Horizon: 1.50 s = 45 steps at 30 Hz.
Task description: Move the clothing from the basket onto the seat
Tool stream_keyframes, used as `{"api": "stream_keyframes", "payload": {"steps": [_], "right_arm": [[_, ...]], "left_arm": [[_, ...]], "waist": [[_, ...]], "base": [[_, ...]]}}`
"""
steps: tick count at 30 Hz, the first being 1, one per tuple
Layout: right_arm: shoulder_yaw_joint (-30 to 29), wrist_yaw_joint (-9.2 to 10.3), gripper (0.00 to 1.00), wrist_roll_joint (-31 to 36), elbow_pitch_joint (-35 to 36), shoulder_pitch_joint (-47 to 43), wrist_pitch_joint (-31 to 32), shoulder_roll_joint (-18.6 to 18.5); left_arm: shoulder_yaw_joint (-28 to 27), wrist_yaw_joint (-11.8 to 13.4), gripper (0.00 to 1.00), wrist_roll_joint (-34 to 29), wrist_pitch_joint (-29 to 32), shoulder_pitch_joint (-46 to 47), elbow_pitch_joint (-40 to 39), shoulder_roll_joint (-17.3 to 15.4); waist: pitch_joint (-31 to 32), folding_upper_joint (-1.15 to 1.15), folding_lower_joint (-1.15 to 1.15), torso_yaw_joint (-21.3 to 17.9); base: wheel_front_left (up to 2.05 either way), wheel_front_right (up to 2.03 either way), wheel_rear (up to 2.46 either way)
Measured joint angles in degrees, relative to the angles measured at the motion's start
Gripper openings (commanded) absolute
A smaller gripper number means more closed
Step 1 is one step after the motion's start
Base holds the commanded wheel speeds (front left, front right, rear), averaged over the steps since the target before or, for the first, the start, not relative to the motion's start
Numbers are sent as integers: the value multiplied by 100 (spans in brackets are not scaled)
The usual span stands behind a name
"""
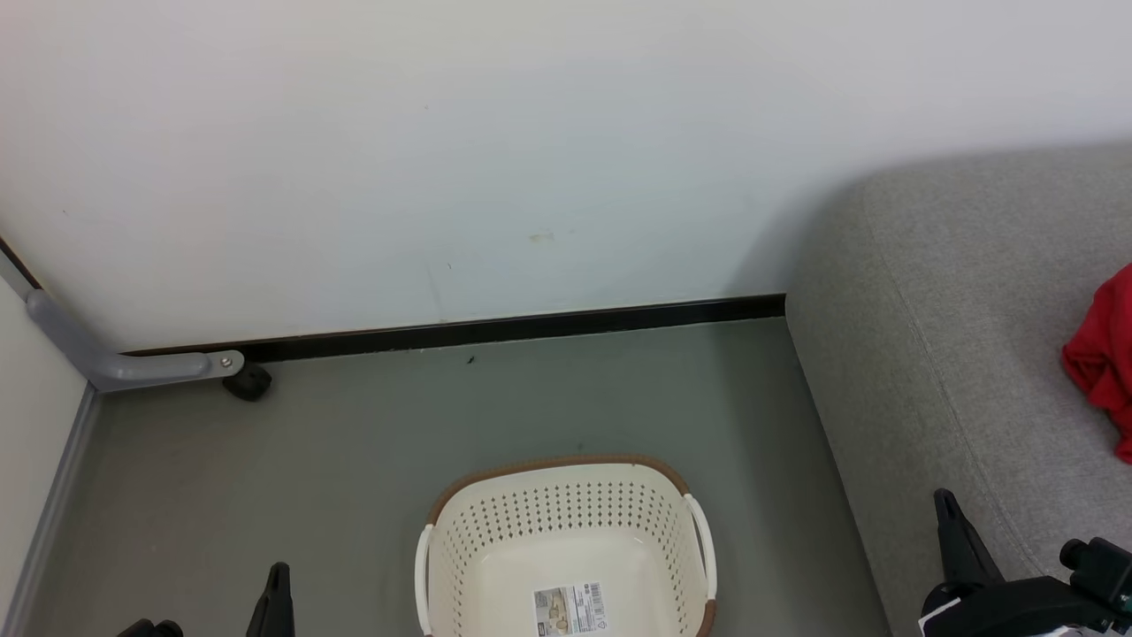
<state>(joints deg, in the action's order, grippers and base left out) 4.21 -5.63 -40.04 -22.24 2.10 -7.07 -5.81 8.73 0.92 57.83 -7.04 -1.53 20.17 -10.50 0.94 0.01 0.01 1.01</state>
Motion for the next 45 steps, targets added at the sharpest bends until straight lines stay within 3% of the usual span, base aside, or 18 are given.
{"api": "stream_keyframes", "payload": {"steps": [45], "right_arm": [[-840, -77, 0, -3551, 333, 169, 955, 229]], "left_arm": [[-932, -527, 0, 2331, 939, 374, -183, 546]], "waist": [[-74, -1, 0, -71]], "base": [[0, 0, 0]]}}
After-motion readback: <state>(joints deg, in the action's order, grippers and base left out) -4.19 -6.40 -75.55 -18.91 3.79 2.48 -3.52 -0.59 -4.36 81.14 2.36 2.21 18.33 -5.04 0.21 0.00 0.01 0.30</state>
